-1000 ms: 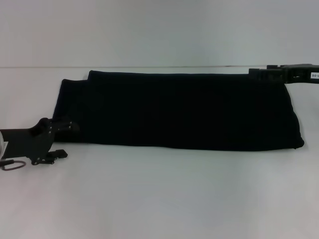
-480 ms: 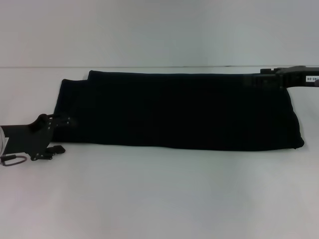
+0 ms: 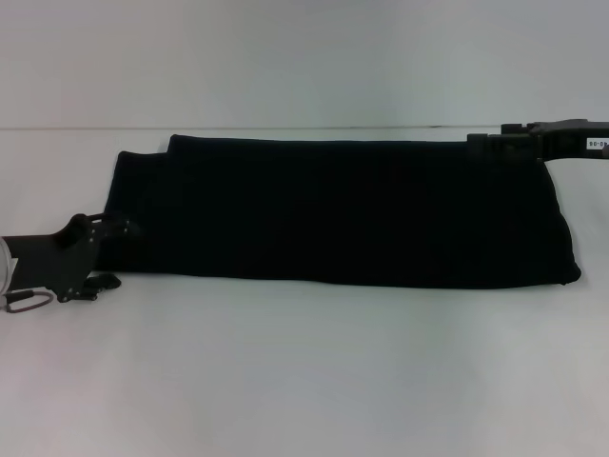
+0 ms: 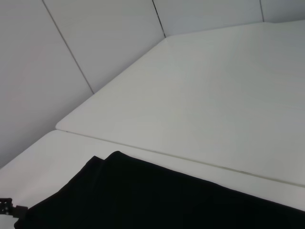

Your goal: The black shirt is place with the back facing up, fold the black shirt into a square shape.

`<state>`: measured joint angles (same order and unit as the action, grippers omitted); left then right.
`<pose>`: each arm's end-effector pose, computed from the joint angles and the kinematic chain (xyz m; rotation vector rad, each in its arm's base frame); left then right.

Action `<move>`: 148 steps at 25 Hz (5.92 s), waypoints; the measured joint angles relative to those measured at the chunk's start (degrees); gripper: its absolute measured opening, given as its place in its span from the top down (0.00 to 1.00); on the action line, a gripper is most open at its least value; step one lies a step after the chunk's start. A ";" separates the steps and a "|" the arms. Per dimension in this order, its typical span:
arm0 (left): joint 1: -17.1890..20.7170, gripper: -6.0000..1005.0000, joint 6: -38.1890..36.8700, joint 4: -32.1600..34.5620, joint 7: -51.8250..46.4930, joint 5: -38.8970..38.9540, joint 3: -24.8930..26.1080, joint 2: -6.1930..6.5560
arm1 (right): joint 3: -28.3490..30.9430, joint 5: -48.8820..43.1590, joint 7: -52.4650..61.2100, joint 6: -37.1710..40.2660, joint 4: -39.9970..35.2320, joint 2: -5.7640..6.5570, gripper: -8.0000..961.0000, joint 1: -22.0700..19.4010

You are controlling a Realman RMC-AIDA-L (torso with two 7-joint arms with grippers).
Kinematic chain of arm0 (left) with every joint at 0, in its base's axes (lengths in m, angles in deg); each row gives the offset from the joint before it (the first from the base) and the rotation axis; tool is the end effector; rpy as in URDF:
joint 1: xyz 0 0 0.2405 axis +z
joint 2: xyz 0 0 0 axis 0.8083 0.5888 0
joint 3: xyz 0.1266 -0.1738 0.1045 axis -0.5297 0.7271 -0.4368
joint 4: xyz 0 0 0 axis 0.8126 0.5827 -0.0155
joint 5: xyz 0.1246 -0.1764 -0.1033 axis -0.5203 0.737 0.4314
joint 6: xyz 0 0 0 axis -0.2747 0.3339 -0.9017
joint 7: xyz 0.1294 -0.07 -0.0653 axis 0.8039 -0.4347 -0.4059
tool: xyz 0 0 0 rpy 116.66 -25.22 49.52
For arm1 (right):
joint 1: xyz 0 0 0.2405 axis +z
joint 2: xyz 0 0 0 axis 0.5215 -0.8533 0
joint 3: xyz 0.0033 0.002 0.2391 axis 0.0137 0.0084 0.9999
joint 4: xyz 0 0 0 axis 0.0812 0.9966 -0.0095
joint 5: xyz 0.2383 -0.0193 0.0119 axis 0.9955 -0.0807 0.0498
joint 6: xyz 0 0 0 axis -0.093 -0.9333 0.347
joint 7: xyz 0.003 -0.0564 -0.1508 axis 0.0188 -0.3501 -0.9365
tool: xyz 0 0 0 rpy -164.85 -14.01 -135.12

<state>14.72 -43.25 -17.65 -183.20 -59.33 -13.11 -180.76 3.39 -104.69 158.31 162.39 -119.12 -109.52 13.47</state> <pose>-0.3472 0.3982 0.0294 -1.2981 -2.3356 -0.6646 0.2443 0.4569 0.0570 -2.4042 1.0361 0.5260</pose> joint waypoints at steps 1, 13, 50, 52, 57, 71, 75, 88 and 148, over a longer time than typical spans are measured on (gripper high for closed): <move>-0.09 0.14 0.19 0.00 -0.02 0.00 0.00 0.02 | 0.01 0.03 0.00 0.00 0.00 -0.02 0.12 0.03; -1.26 0.14 3.27 -0.98 0.19 0.01 -0.40 0.44 | 0.10 1.57 0.02 -0.07 0.02 -0.01 0.12 -0.08; -0.53 0.52 7.09 -1.20 10.83 1.38 -1.09 -0.06 | 0.10 1.60 0.13 -0.07 -0.78 -0.03 0.13 0.10; -0.61 0.59 7.20 -1.23 10.99 1.38 -1.17 -0.06 | 0.10 1.60 0.11 -0.07 -0.84 -0.03 0.13 0.10; -0.48 0.72 7.25 -1.20 11.39 1.59 -0.96 -0.07 | 0.10 1.60 0.11 -0.27 -1.09 -0.03 0.13 0.10; 3.63 0.96 5.91 -0.82 21.57 8.85 0.97 -1.38 | 0.09 1.60 0.14 -2.07 -0.81 -0.74 0.13 0.33; 5.17 0.96 4.12 0.09 24.15 9.58 2.68 -1.37 | 0.10 1.60 0.55 -2.70 -0.68 -1.12 0.13 0.46; 11.07 0.96 -1.84 9.19 26.03 9.69 7.90 0.33 | -0.47 2.11 1.64 -4.71 -0.53 -2.11 0.13 1.97; -1.51 0.18 5.07 -14.45 67.92 42.72 -7.08 -4.08 | -1.57 -1.38 13.75 -3.33 0.83 -0.41 0.13 -2.49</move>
<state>13.21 -38.18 -32.09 -115.27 -16.61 -20.19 -184.84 1.81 -106.07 172.05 159.06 -118.29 -109.93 10.98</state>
